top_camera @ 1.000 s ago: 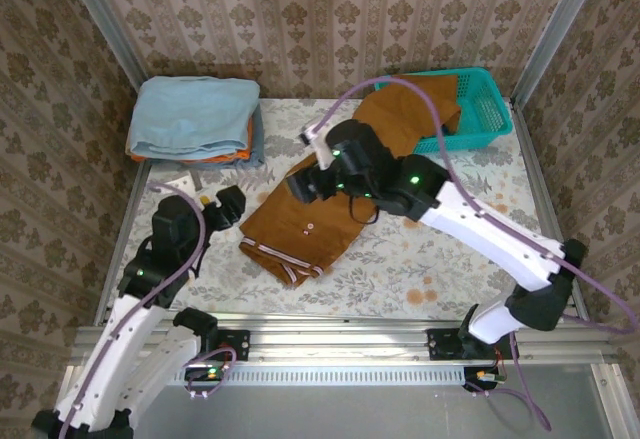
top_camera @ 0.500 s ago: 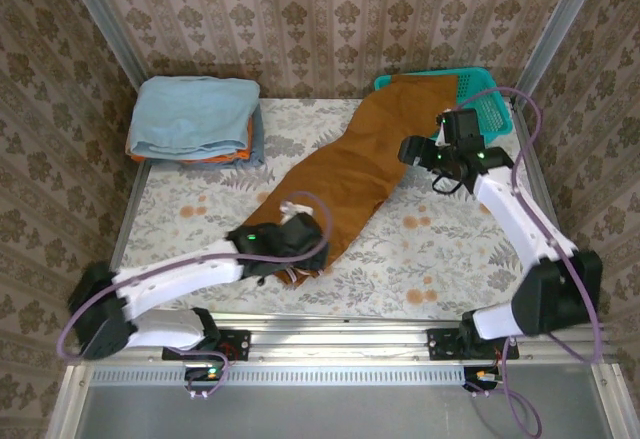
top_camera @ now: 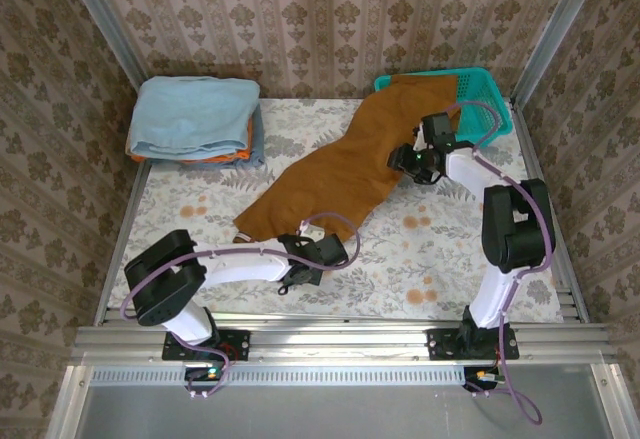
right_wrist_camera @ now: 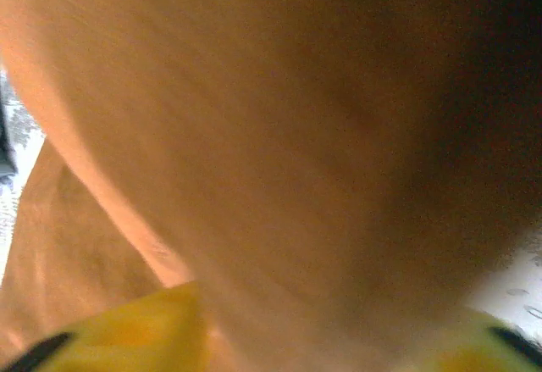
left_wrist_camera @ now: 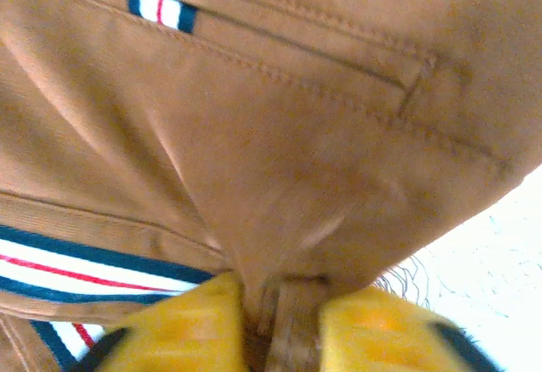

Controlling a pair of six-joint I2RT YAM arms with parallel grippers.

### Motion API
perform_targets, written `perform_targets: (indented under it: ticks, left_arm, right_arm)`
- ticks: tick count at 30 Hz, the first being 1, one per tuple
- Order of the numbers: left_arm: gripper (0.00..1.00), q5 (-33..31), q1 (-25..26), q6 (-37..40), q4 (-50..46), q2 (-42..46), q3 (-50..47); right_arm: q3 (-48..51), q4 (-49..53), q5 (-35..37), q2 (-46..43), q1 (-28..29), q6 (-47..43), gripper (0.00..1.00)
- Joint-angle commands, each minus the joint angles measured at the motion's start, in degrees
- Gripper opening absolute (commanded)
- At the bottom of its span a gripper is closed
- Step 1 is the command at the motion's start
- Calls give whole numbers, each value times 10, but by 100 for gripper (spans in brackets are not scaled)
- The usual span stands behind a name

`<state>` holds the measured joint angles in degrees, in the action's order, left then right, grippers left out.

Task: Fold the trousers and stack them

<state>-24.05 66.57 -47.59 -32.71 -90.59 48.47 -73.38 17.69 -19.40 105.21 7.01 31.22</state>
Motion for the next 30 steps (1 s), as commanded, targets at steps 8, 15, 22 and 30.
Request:
perform_targets:
  ticks: [8, 15, 22, 30]
  left_arm:
    - [0, -53, -78, 69, -107, 198, 22]
    - [0, -34, -186, 161, -111, 296, 58]
    - [0, -34, -216, 202, -118, 312, 109]
    - [0, -29, -231, 245, -137, 329, 180]
  right_arm:
    - [-82, 8, 31, -113, 2, 3, 0]
    - [-185, 85, 117, -180, 31, -60, 0]
    - [-224, 115, 201, -250, 75, -114, 0]
    - [-229, 114, 321, -370, 169, -182, 0]
